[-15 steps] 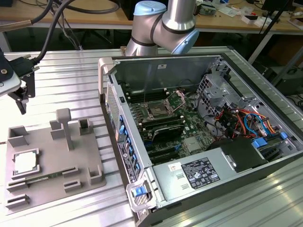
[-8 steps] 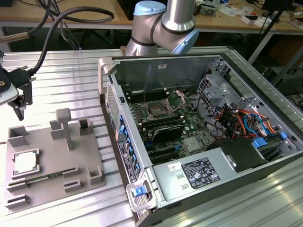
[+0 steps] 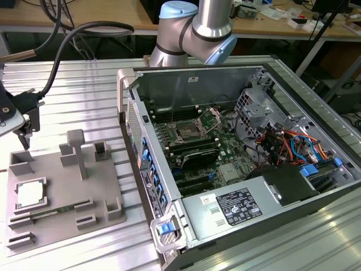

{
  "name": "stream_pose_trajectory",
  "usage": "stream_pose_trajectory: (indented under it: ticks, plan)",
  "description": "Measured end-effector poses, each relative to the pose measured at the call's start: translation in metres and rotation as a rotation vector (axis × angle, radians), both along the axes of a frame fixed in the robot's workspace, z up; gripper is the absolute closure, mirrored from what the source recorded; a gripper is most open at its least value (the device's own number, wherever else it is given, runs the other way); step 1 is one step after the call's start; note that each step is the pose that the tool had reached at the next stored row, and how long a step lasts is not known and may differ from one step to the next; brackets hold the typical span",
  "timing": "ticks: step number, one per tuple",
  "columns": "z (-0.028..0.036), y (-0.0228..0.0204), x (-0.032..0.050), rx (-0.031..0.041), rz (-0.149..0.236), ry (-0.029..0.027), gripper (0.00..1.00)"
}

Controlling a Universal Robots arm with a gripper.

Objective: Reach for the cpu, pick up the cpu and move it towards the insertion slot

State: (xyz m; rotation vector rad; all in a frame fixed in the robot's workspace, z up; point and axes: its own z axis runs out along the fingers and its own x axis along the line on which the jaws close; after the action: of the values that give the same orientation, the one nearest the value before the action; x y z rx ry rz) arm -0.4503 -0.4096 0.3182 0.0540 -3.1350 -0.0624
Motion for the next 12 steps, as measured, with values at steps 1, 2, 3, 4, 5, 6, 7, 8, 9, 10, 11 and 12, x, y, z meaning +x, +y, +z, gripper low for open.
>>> stream_pose_trajectory:
  ticks: [1,2,3,4,5,6,7,8,9,10,11,12]
  plan:
    - [-0.0014,0.0000,-0.0001,0.0000,0.000,0.0000,0.34]
    - [-0.0029,-0.0001,-0.0002,0.0000,0.001,-0.0001,0.34]
    - [-0.0044,-0.0002,-0.0003,0.0000,0.001,-0.0001,0.34]
    - [-0.0066,-0.0003,-0.0004,0.0001,0.002,-0.0001,0.34]
    - [-0.0091,-0.0005,-0.0005,0.0001,0.002,-0.0002,0.34]
    - [-0.0105,-0.0010,-0.0005,0.0001,0.002,-0.0001,0.34]
    - [-0.0114,-0.0016,-0.0006,0.0002,0.003,0.0001,0.34]
    - [-0.0130,-0.0027,-0.0007,0.0005,0.002,-0.0001,0.34]
    - [-0.0140,-0.0036,-0.0007,0.0006,0.002,-0.0001,0.34]
    - [-0.0155,-0.0045,-0.0007,0.0007,0.002,-0.0002,0.34]
    - [-0.0166,-0.0052,-0.0008,0.0007,0.002,-0.0001,0.34]
    - [-0.0176,-0.0058,-0.0009,0.0006,0.002,0.0000,0.34]
